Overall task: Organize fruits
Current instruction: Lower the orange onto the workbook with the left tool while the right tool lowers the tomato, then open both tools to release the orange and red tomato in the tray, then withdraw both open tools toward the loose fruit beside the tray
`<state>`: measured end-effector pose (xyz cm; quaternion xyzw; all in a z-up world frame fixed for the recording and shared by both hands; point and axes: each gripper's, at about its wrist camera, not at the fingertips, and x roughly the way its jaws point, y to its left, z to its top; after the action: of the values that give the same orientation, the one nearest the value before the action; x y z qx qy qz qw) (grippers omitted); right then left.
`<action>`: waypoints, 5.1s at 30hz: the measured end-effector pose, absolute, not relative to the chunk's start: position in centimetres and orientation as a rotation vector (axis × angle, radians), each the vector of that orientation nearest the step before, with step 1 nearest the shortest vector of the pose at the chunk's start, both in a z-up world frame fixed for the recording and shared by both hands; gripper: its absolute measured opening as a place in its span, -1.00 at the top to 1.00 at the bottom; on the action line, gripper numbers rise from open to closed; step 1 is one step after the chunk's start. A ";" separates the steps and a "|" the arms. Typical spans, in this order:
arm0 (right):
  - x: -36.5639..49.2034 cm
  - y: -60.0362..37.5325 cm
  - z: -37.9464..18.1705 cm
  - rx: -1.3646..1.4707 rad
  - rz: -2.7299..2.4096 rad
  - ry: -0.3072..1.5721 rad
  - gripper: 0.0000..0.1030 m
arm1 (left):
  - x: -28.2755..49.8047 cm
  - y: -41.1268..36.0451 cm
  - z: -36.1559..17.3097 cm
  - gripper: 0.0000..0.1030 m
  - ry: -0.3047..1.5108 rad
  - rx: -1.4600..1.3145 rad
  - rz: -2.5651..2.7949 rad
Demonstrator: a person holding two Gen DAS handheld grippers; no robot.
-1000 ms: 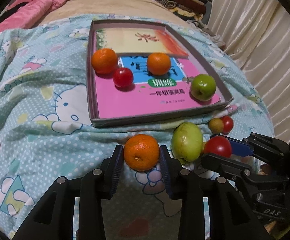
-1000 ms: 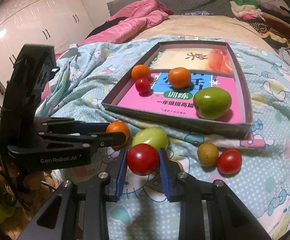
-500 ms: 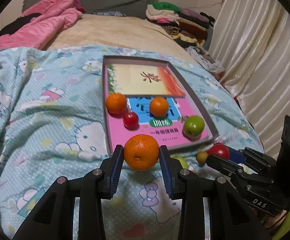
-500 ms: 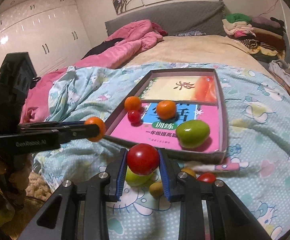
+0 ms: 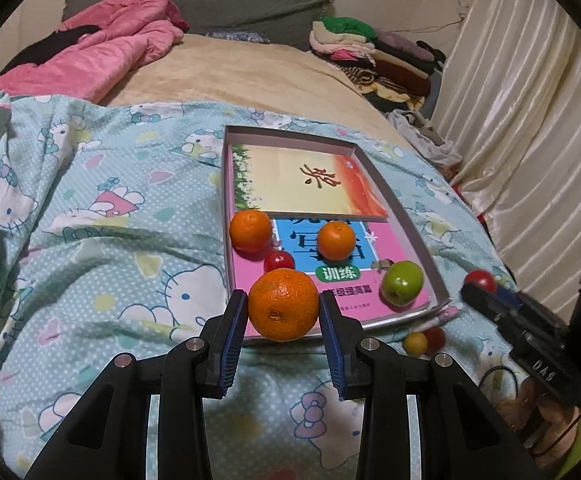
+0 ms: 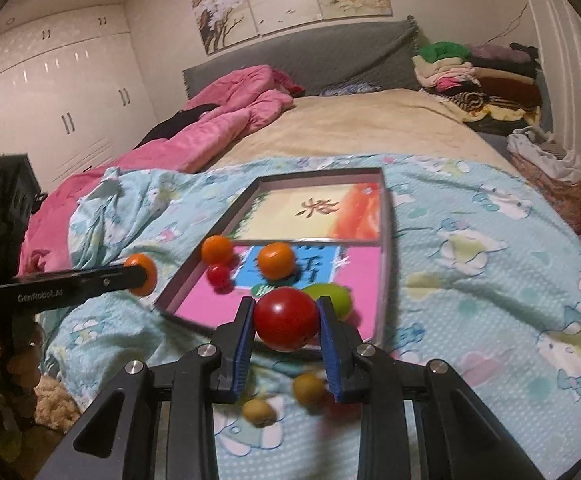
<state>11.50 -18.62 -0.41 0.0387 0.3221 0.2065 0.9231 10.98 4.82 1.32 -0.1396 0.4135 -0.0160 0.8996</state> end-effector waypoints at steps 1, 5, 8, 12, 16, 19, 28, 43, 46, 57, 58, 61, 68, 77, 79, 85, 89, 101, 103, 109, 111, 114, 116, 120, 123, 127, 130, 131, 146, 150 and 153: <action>11.6 -18.8 -0.3 0.078 0.417 0.656 0.40 | 11.1 4.7 1.3 0.28 0.853 -0.279 -0.024; 12.0 -19.6 0.0 0.072 0.386 0.635 0.40 | 11.5 4.5 1.4 0.28 0.835 -0.260 -0.011; 12.5 -20.0 0.0 0.071 0.367 0.633 0.40 | 11.9 4.3 1.4 0.28 0.826 -0.251 -0.009; 12.9 -20.3 0.0 0.060 0.343 0.629 0.40 | 12.6 4.1 0.8 0.28 0.834 -0.249 -0.006; 13.5 -20.2 -0.6 0.052 0.330 0.652 0.40 | 13.1 3.9 0.4 0.28 0.842 -0.245 0.001; 13.9 -20.2 -1.0 0.048 0.323 0.663 0.40 | 13.3 3.8 0.1 0.28 0.844 -0.237 0.005; 14.4 -19.7 -1.9 0.028 0.321 0.686 0.40 | 14.0 3.7 -0.7 0.28 0.856 -0.220 0.009; 15.3 -19.4 -3.3 0.009 0.308 0.727 0.40 | 14.7 2.9 -2.5 0.27 0.894 -0.173 0.012; 15.4 -19.3 -3.5 0.004 0.304 0.736 0.40 | 14.9 3.0 -3.0 0.28 0.904 -0.171 0.017; 15.2 -18.8 -3.9 -0.036 0.295 0.729 0.39 | 15.1 2.9 -3.4 0.27 0.903 -0.140 0.023; 15.1 -18.7 -3.9 -0.042 0.299 0.727 0.40 | 15.2 2.9 -3.4 0.28 0.903 -0.141 0.023; 14.9 -18.1 -4.0 -0.068 0.318 0.726 0.40 | 15.2 2.9 -3.4 0.27 0.902 -0.143 0.022; 15.0 -17.5 -4.4 -0.091 0.317 0.739 0.39 | 15.1 2.9 -3.5 0.27 0.902 -0.144 0.019; 14.9 -17.1 -4.6 -0.103 0.327 0.742 0.36 | 15.2 2.9 -3.5 0.27 0.902 -0.142 0.018; 15.0 -17.1 -4.6 -0.100 0.327 0.745 0.30 | 15.2 2.9 -3.5 0.27 0.902 -0.144 0.019; 14.8 -16.9 -4.5 -0.107 0.330 0.736 0.17 | 15.2 2.9 -3.4 0.27 0.903 -0.144 0.018; 14.6 -17.0 -4.1 -0.096 0.334 0.714 0.00 | 15.2 2.9 -3.5 0.26 0.904 -0.146 0.017; 14.5 -17.1 -3.7 -0.091 0.326 0.698 -0.20 | 15.1 2.9 -3.3 0.25 0.912 -0.170 0.007; 14.5 -17.1 -3.7 -0.090 0.322 0.695 -0.25 | 15.1 3.2 -3.2 0.25 0.909 -0.187 -0.001; 14.4 -17.2 -3.7 -0.085 0.319 0.694 -0.26 | 15.0 3.6 -2.9 0.14 0.904 -0.215 -0.006; 14.4 -17.2 -3.7 -0.084 0.316 0.692 -0.27 | 14.9 3.6 -2.8 0.09 0.900 -0.217 -0.008; 14.4 -17.3 -3.6 -0.080 0.317 0.687 -0.33 | 14.8 3.6 -2.7 0.04 0.896 -0.219 -0.009; 14.4 -17.4 -3.5 -0.076 0.316 0.684 -0.36 | 14.8 3.6 -2.6 -0.03 0.898 -0.228 -0.013; 14.4 -17.5 -3.4 -0.071 0.310 0.678 -0.39 | 14.6 3.4 -2.3 -0.14 0.891 -0.228 -0.020; 14.4 -17.5 -3.4 -0.070 0.308 0.677 -0.41 | 14.5 3.3 -2.1 -0.21 0.881 -0.227 -0.019; 14.4 -17.5 -3.3 -0.069 0.309 0.673 -0.49 | 14.3 3.4 -1.7 -0.29 0.865 -0.236 -0.016; 14.3 -17.6 -3.2 -0.066 0.307 0.666 -0.50 | 14.0 3.6 -1.3 -0.37 0.847 -0.249 -0.016; 14.3 -17.7 -3.2 -0.063 0.305 0.663 -0.51 | 13.9 3.7 -1.1 -0.40 0.841 -0.253 -0.017; 14.0 -18.0 -2.7 -0.048 0.299 0.646 -0.59 | 13.4 3.9 -0.6 -0.47 0.832 -0.253 0.011; 14.0 -18.2 -2.4 -0.034 0.296 0.632 -0.71 | 12.6 4.2 0.1 -0.47 0.798 -0.262 0.012; 13.8 -18.6 -1.9 -0.011 0.292 0.611 -0.74 | 12.1 4.5 0.6 -0.48 0.780 -0.273 0.010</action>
<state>13.83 -18.61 -1.94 -0.0055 0.2998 0.1433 0.9432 12.10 4.48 0.64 -0.1324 0.3788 0.0048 0.9159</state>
